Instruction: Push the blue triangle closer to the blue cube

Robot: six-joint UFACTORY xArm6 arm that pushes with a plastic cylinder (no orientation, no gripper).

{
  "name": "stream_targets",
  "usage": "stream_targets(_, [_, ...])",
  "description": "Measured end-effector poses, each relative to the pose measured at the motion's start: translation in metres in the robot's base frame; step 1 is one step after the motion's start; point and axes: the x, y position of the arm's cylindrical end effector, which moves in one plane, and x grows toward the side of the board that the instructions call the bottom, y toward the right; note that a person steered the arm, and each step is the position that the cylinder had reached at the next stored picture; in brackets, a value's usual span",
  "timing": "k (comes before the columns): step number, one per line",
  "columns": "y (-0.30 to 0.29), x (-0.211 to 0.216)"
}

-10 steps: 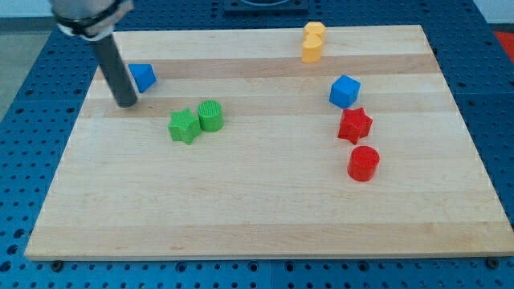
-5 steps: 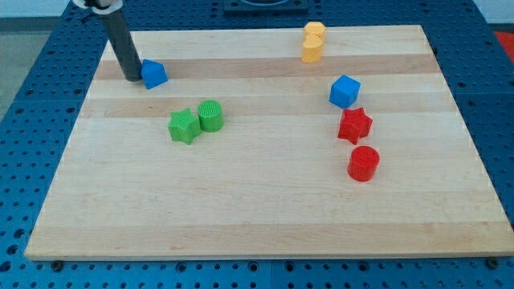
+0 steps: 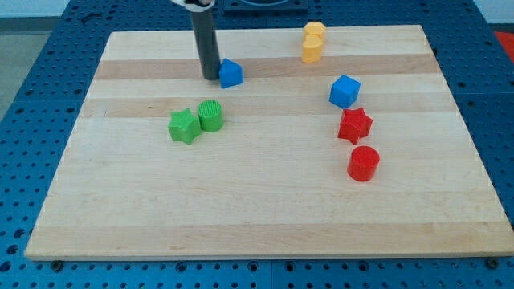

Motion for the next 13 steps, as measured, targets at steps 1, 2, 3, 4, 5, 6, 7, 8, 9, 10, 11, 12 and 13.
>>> stream_targets(1, [0.038, 0.001])
stream_targets(2, [0.087, 0.001])
stream_targets(3, [0.116, 0.001])
stream_targets(4, [0.091, 0.004])
stream_targets(5, [0.085, 0.016])
stream_targets(6, [0.09, 0.019])
stream_targets(7, [0.098, 0.019])
stream_targets(8, [0.105, 0.019])
stream_targets(9, [0.111, 0.019])
stream_targets(10, [0.116, 0.019])
stream_targets(11, [0.124, 0.017])
stream_targets(12, [0.133, 0.012])
stream_targets(13, [0.141, 0.006])
